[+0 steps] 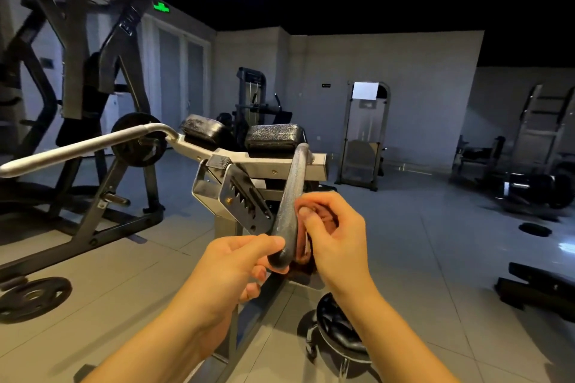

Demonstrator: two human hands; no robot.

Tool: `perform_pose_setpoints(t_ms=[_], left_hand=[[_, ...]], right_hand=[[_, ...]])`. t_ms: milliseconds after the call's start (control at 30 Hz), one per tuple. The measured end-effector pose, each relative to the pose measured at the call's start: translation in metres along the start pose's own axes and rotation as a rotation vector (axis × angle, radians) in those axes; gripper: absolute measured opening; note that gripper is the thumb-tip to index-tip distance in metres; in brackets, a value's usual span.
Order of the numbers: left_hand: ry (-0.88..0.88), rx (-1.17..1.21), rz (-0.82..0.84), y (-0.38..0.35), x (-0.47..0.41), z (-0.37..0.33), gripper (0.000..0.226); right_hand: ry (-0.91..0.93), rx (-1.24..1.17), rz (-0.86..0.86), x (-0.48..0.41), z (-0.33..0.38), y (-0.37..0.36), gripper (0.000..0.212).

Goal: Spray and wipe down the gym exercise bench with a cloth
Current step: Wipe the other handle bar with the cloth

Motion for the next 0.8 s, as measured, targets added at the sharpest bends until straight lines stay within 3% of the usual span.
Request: perform_pose_setpoints(t_ms=[100,233,400,600,800], left_hand=[[0.017,-0.016,-0.015,0.001,0.001,-0.004,0.020],[0.039,-0.036,-0.003,0.000,0.002,-0.005,0.021],[0.031,-0.029,-0.028,0.001,0.004,-0.003,0.023],[0.020,-0.040,0.029,0.000,0.002,-0.001,0.019],[-0.009,-0.043,0.003,0.001,0.000,0.003,0.026]], right_hand=[[-0.125,-0.014,-0.056,-0.064,-0.030,-0.009,0.012],[-0.184,0.143,-0.123,-0.146,-0.053,-0.009,0.015],[-0.278,0.143,-0.129,-0.128,-0.051,-0.007,0.011],[0.071,0.196,0.154,-0.007,0.018,0.009,0.016],[0.044,0.519,0.174,-0.119,-0.014,-0.006,0.015]])
Point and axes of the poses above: each hand's wrist, its own x-axis away from the middle knuckle, its own y-axis out of the back of the hand, z = x × y, the point moved 4 cm from there along -x, towards the middle knuckle, and after that the axes turned 1 degree about z, right-handed, at the moved point
